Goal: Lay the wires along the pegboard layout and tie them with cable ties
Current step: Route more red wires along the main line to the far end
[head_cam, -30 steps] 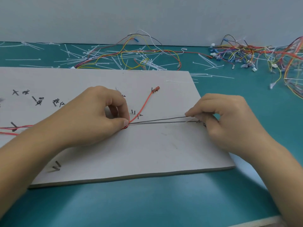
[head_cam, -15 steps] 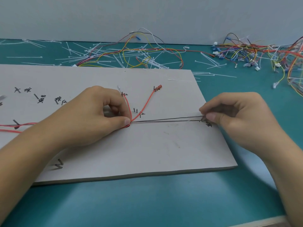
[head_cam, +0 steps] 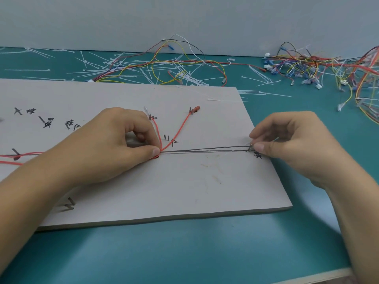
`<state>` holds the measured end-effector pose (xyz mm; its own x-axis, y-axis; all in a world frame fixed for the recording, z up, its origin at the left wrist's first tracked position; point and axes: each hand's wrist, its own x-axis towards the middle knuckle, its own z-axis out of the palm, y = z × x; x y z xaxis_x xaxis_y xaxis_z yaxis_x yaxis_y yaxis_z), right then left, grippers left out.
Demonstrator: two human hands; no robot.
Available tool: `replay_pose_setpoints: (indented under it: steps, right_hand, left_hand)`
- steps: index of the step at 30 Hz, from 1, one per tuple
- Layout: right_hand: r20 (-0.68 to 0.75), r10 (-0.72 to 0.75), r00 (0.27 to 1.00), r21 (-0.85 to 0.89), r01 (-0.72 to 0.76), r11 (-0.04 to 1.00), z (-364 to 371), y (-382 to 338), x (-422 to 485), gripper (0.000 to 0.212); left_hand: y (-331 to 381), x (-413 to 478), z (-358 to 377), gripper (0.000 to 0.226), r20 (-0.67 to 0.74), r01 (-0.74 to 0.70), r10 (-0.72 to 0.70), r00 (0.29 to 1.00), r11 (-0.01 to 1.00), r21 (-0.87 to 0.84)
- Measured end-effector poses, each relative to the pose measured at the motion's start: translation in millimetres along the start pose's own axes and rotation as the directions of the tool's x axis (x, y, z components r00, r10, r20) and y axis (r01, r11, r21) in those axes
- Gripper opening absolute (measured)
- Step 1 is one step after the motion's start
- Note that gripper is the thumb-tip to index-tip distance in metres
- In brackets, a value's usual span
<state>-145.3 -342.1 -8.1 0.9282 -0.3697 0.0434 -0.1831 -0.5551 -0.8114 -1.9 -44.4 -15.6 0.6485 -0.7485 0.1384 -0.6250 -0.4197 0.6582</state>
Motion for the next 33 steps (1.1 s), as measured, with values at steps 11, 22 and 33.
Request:
replay_pose_setpoints:
  steps: [11, 22, 33]
  right_hand:
    - [0.054, 0.061, 0.997, 0.066, -0.065, 0.996, 4, -5, 3, 0.032]
    - [-0.039, -0.153, 0.988, -0.182, 0.143, 0.973, 45, -57, -6, 0.024]
    - [0.254, -0.223, 0.941, -0.422, 0.315, 0.850, 120, -86, 43, 0.008]
  left_hand:
    - [-11, -2, 3, 0.016, -0.003, -0.078, 0.079, 0.997, 0.996, 0.032]
    - [-25, -8, -15, 0.033, 0.000, -0.123, 0.123, 0.992, 0.991, 0.060]
    - [-81, -35, -66, 0.052, -0.083, 0.009, 0.020, 0.996, 0.943, 0.332]
